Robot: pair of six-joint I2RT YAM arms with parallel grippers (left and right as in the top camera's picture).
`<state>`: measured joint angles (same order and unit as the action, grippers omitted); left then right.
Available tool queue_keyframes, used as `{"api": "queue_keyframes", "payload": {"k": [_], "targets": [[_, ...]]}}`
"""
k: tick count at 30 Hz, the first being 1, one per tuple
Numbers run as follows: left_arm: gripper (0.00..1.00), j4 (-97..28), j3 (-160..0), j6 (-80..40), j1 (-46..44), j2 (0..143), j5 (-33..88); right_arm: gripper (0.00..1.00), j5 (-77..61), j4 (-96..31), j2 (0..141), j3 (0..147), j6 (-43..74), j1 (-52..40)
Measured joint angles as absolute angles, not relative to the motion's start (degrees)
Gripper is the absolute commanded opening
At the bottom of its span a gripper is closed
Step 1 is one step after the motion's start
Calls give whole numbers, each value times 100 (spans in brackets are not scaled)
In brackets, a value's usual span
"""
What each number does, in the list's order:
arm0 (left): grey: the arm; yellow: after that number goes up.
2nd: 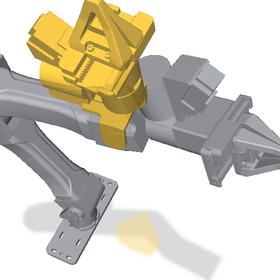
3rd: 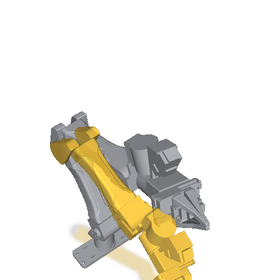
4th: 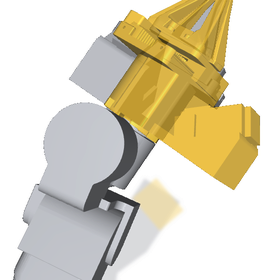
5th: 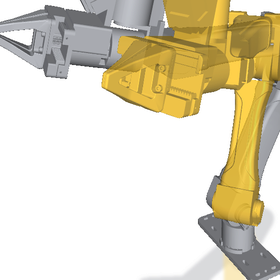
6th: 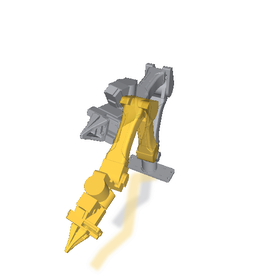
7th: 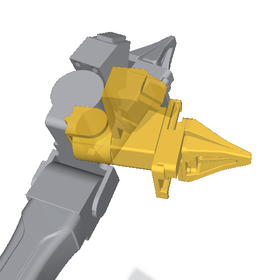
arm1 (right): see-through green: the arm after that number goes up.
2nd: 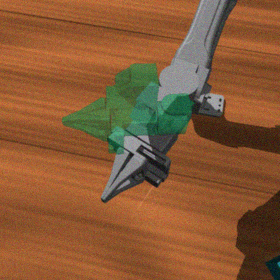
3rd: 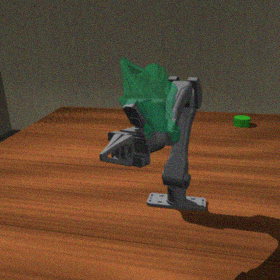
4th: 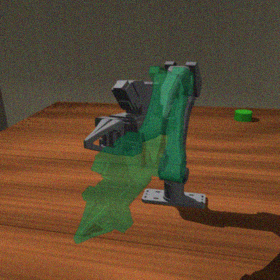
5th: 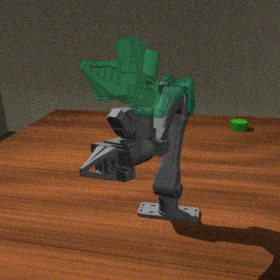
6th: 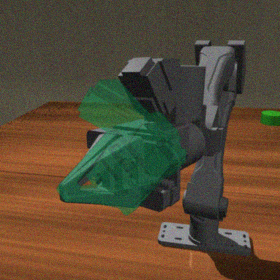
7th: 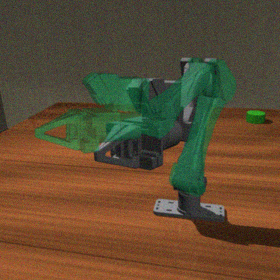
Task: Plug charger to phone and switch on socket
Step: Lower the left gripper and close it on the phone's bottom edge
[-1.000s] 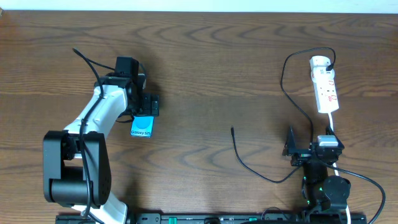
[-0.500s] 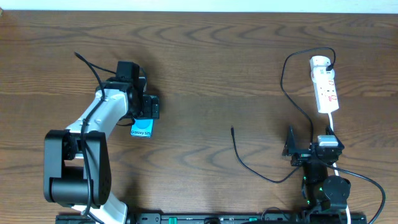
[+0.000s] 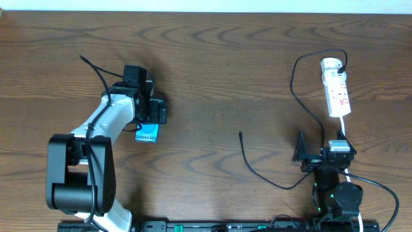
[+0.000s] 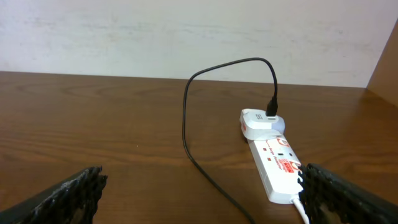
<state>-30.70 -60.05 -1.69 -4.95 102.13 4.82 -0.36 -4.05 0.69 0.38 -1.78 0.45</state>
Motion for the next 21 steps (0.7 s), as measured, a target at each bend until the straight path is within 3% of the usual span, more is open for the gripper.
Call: {"api": "queue_keyframes", "payload": {"k": [21], "targets": [[98, -3026, -6001, -169, -646, 10449, 432, 99, -36, -405, 69, 38, -178, 45]]}}
